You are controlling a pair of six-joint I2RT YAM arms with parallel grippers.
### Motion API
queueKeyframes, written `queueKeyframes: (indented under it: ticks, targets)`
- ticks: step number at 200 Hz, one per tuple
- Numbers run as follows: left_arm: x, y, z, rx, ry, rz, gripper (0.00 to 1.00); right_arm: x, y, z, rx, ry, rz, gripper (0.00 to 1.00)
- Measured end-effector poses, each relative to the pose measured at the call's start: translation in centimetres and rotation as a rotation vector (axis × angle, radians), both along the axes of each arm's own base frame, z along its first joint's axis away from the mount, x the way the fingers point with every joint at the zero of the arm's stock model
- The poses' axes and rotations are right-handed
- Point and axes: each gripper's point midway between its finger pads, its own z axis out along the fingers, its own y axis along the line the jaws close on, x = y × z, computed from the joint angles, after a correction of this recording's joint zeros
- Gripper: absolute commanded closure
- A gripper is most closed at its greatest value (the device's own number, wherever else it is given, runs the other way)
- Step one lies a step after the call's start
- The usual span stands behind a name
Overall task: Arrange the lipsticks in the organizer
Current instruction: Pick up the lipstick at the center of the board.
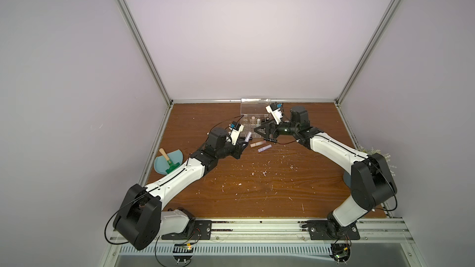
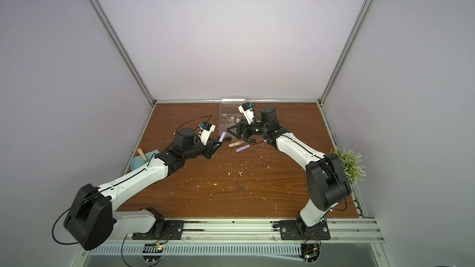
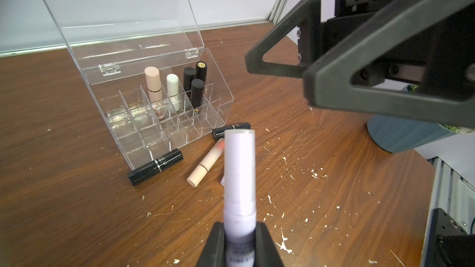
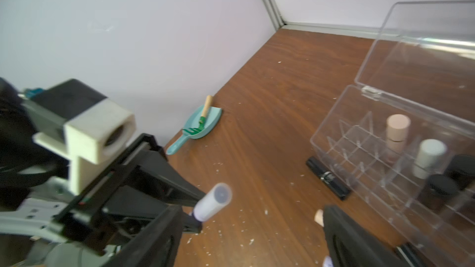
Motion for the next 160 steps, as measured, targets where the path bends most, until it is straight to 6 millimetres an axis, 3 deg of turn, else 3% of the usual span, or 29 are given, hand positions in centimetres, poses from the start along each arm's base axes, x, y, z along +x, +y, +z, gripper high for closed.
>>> queueKeyframes:
  ticks: [33,79,160]
  targets:
    - [-0.3,-0.1,-0.3,0.002,-0.005,-0.005,0.83,-1.4,1.4,1.2,0.119,0.068,0.123,0.18]
    - [-0.4,-0.2,0.2,0.007,-0.026,0.004,0.83,-2.2,2.1,0.3,0.158,0.157,0.205,0.2]
    - [-0.5,-0.1,0.9,0.009,-0.049,0.01,0.83,-3.5,3.2,0.5,0.169,0.187,0.271,0.44]
